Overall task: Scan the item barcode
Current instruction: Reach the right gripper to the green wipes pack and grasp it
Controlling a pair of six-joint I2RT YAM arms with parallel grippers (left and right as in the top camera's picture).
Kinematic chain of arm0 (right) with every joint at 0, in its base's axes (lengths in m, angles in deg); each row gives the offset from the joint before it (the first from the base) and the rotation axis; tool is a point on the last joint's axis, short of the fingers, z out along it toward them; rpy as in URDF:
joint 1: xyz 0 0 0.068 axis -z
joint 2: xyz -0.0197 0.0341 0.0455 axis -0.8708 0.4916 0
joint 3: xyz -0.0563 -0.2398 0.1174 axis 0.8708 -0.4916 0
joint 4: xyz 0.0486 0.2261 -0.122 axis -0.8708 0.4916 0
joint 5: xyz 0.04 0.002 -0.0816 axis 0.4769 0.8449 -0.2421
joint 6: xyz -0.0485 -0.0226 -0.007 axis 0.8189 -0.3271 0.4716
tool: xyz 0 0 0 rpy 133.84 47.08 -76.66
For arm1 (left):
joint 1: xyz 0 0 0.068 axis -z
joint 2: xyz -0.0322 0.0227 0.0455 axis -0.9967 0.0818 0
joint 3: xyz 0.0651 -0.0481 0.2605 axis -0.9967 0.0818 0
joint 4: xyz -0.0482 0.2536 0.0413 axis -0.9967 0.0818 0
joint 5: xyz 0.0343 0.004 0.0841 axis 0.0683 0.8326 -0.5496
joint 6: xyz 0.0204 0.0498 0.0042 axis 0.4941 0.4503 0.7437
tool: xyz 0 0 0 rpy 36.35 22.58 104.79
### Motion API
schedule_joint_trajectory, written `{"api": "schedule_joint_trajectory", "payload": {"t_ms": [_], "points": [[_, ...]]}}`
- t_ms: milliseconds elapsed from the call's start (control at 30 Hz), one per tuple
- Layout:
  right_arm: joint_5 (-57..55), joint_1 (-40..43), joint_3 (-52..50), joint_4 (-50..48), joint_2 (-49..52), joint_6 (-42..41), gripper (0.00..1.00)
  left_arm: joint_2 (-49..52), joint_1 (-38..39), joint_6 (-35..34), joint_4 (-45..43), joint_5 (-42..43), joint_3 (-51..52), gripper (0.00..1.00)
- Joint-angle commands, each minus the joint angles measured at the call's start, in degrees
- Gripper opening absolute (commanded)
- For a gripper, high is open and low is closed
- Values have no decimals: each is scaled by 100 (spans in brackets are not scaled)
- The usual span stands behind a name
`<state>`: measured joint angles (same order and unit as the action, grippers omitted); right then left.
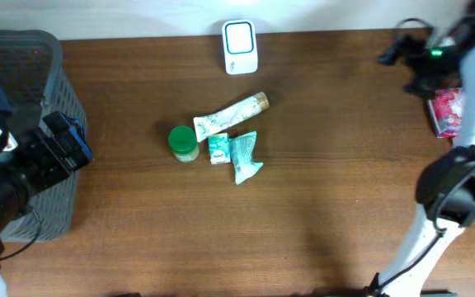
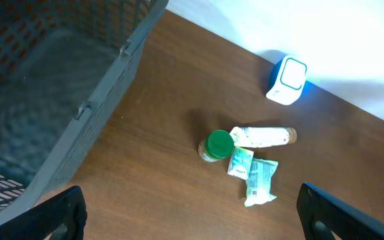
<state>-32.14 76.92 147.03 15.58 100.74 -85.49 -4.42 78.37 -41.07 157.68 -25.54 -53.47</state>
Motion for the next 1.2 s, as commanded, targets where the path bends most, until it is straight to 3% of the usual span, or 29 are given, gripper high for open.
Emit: {"api": "schedule_joint_trajectory", "payload": {"t_ms": [0, 100, 200, 267, 300, 433, 567, 600, 733, 933, 1033, 1167], "points": [[-697, -1043, -144, 424, -22, 977, 99, 2, -37, -57, 2, 42, 7, 99], [-1550, -1980, -850, 378, -22, 1023, 99, 2, -37, -57, 2, 42, 7, 99], [-1480, -2673, -1926, -184, -22, 1021, 99, 7, -37, -57, 2, 42, 7, 99], [-756, -2896, -2750, -957, -22, 1036, 100, 7, -37, -57, 2, 42, 7, 99], [50, -2949, -3130, -1346, -22, 1408, 95, 9, -37, -57, 2, 42, 7, 99], [1768, -2959, -3759, -2052, -22, 1768, 94, 9, -37, -57, 2, 42, 7, 99], [2048, -3025, -4024, -2356, -20, 1766, 87, 9, -37, -57, 2, 42, 7, 99], [2011, -3051, -4076, -2409, -20, 1744, 77, 9, -37, -57, 2, 42, 7, 99], [2013, -3067, -4162, -2721, -11, 1440, 59, 9, -37, -57, 2, 42, 7, 99], [1985, -3287, -4203, -3156, 0, 813, 59, 7, -37, -57, 2, 42, 7, 99], [1187, -3504, -4214, -3193, 0, 385, 59, 9, -37, -57, 2, 42, 7, 99], [1047, -3652, -4214, -3220, 0, 389, 56, 9, -37, -57, 2, 42, 7, 99]]}}
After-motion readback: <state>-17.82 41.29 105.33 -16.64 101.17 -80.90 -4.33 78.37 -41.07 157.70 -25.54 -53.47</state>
